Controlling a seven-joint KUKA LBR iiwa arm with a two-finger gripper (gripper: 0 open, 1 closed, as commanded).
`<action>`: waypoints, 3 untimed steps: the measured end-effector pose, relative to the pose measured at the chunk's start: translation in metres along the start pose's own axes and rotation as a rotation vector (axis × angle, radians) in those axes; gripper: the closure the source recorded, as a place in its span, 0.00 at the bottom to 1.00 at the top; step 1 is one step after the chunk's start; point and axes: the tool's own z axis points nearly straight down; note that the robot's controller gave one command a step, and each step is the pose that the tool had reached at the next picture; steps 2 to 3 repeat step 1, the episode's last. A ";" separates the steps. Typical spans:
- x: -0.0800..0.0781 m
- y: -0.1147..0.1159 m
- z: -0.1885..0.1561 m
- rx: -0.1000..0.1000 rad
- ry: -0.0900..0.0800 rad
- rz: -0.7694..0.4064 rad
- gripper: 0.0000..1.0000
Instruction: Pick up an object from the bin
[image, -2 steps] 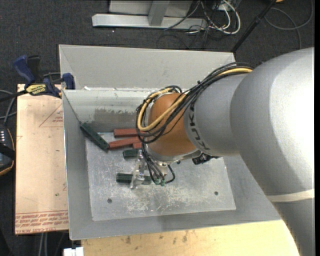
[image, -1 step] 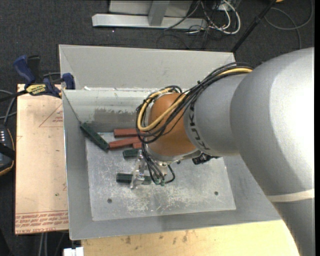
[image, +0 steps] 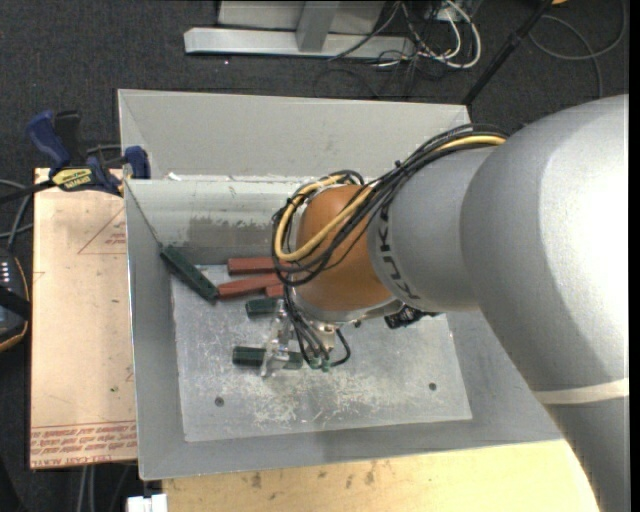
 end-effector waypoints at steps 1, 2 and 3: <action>0.001 -0.001 -0.002 0.006 0.011 -0.001 1.00; 0.001 -0.001 -0.002 0.006 0.011 -0.001 1.00; 0.001 -0.001 -0.002 0.006 0.011 -0.001 1.00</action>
Offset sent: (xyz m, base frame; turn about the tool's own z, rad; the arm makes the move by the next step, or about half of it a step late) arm -0.0001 0.0000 0.0449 -0.0002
